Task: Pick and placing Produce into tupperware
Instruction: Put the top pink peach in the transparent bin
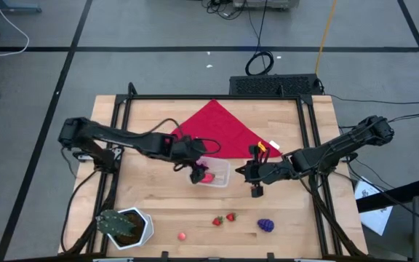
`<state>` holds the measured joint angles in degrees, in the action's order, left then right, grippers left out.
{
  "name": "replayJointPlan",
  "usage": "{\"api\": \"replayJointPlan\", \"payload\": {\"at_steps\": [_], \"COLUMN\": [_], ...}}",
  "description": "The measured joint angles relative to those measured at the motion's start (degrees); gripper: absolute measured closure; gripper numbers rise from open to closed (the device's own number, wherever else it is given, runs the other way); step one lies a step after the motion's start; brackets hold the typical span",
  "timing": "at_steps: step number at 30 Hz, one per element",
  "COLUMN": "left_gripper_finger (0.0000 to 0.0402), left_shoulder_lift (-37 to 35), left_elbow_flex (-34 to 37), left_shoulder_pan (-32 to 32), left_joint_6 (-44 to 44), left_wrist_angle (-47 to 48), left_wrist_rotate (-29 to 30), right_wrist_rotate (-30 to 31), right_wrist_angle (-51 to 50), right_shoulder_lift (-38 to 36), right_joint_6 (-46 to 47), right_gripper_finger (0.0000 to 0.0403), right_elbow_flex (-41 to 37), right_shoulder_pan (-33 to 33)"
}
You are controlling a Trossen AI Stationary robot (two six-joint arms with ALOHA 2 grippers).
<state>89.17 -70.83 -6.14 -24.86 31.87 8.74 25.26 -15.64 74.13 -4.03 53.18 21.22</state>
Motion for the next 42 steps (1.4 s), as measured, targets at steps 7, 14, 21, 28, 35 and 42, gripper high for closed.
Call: {"api": "replayJointPlan", "payload": {"at_steps": [7, 14, 21, 28, 35, 42], "left_gripper_finger": [0.0105, 0.0105, 0.0105, 0.0105, 0.0105, 0.0105], "left_shoulder_lift": [-10.8, -17.5, -19.5, -19.4, -19.4, -19.4], "left_elbow_flex": [-3.5, -4.5, -4.4, -4.4, -4.4, -4.4], "left_shoulder_pan": [-2.9, -4.3, -4.5, -4.5, -4.5, -4.4], "left_joint_6": [0.8, 0.8, 0.6, 0.4, 0.5, 0.6], "left_wrist_angle": [3.0, 5.2, 7.9, 8.5, 8.7, 9.3], "left_wrist_rotate": [6.5, 7.9, 7.9, 7.9, 7.9, 7.9], "right_wrist_rotate": [-1.4, -6.0, -6.1, -6.6, -7.9, -12.7], "right_wrist_angle": [-4.7, -7.2, -11.8, -15.3, -22.0, -23.0], "right_shoulder_lift": [0.0, 0.2, 0.2, 0.2, 0.7, 3.3], "right_joint_6": [-0.2, 4.7, 7.9, 8.1, 9.8, 9.1], "right_gripper_finger": [0.0403, 0.0403, 0.0372, 0.0274, 0.0200, 0.0193], "right_elbow_flex": [0.0, 0.0, 0.0, 0.0, 0.0, 0.0], "right_shoulder_pan": [4.9, 8.5, 7.2, 3.8, -1.3, -5.5]}}
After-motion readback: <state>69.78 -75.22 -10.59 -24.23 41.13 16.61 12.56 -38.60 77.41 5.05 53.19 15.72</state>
